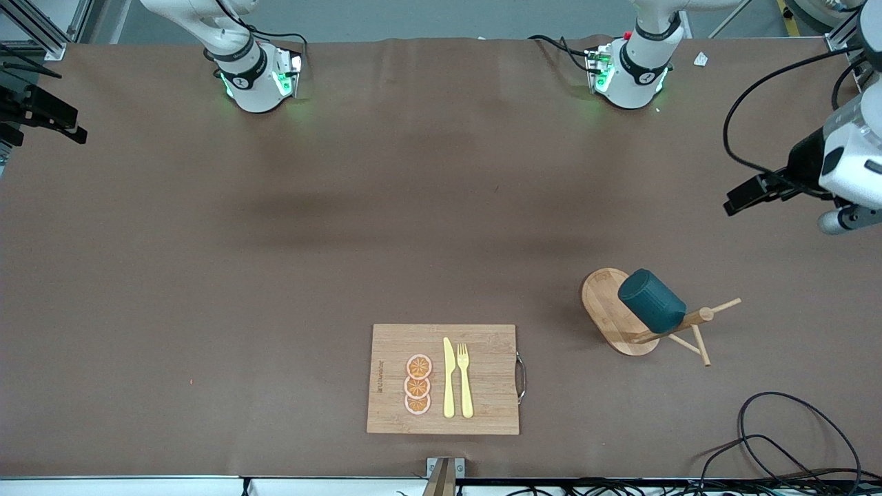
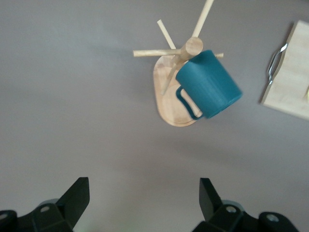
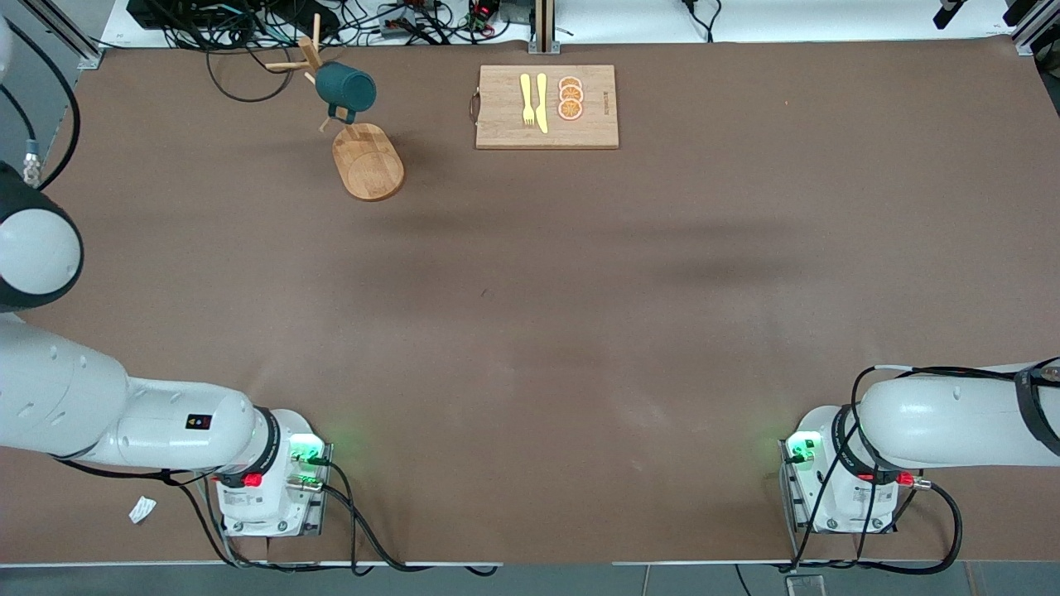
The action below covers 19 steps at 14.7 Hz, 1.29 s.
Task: Transfer cup from left to right arm and place
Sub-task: 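Move the left gripper toward the teal mug on the wooden stand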
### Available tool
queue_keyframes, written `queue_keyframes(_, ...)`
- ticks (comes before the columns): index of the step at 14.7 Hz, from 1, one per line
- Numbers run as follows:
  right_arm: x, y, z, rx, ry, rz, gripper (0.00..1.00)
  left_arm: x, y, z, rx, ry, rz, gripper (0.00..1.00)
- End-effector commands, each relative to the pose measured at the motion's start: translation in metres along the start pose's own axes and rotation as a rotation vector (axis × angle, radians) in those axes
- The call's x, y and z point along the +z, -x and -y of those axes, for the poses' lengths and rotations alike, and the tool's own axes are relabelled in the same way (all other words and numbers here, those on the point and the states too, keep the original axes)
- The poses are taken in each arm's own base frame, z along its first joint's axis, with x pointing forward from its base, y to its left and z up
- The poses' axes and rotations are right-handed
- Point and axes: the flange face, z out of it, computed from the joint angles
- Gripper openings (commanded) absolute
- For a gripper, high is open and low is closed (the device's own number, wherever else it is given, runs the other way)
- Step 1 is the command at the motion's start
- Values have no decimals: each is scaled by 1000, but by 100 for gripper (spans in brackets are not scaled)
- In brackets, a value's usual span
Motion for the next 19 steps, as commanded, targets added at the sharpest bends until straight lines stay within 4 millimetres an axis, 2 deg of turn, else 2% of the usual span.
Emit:
queue_keyframes(1,-2,3,1,-11,-5,-4,100,16,-19,-12,-135,51,9,100)
queue_keyframes(4,-1,4,1,-11,-3,-2,100,41,-36,-23,-226,112,61,100)
queue_keyframes(6,-1,4,1,-11,-3,-2,100,66,-53,-30,-346,96,96,100)
queue_keyframes(10,-1,4,0,-9,-4,0,100,106,-79,-38,-423,80,124,100)
queue_keyframes(14,1,3,0,-9,-4,3,100,133,-91,-52,-445,100,99,100)
queue_keyframes(19,1,3,0,-9,-4,3,100,158,-105,-54,-489,173,118,100)
